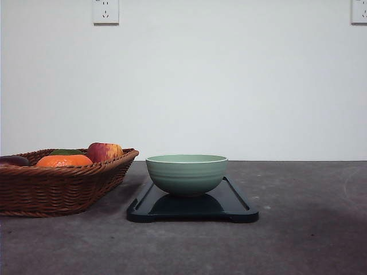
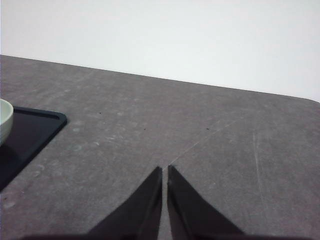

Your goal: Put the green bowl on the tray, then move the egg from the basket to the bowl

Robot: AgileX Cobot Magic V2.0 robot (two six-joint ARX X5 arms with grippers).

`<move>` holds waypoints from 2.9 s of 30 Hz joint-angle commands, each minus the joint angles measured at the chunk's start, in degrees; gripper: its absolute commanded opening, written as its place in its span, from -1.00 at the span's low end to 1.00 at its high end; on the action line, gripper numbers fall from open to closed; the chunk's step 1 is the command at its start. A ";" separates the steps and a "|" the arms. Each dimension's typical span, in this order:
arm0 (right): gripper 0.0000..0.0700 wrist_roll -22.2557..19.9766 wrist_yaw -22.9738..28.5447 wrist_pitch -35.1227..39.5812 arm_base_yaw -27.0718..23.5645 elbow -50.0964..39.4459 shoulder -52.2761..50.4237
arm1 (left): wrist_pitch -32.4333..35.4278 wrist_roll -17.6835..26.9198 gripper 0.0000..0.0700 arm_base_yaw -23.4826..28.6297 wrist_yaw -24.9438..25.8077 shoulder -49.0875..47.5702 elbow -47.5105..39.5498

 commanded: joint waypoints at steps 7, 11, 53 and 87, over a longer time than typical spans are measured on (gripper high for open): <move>-0.97 0.59 0.20 0.85 -0.02 -0.24 -0.04 | -0.11 0.81 -1.00 0.04 -0.09 -0.11 -1.05; -0.97 0.59 0.20 0.84 -0.02 -0.24 -0.04 | -0.11 0.81 -1.00 0.04 -0.09 -0.11 -1.05; -0.97 0.59 0.20 0.85 -0.01 -0.24 -0.04 | -0.11 0.81 -1.00 0.04 -0.09 -0.11 -1.05; -0.97 0.59 0.20 0.85 -0.02 -0.24 -0.04 | -0.11 0.81 -1.00 0.04 -0.09 -0.11 -1.05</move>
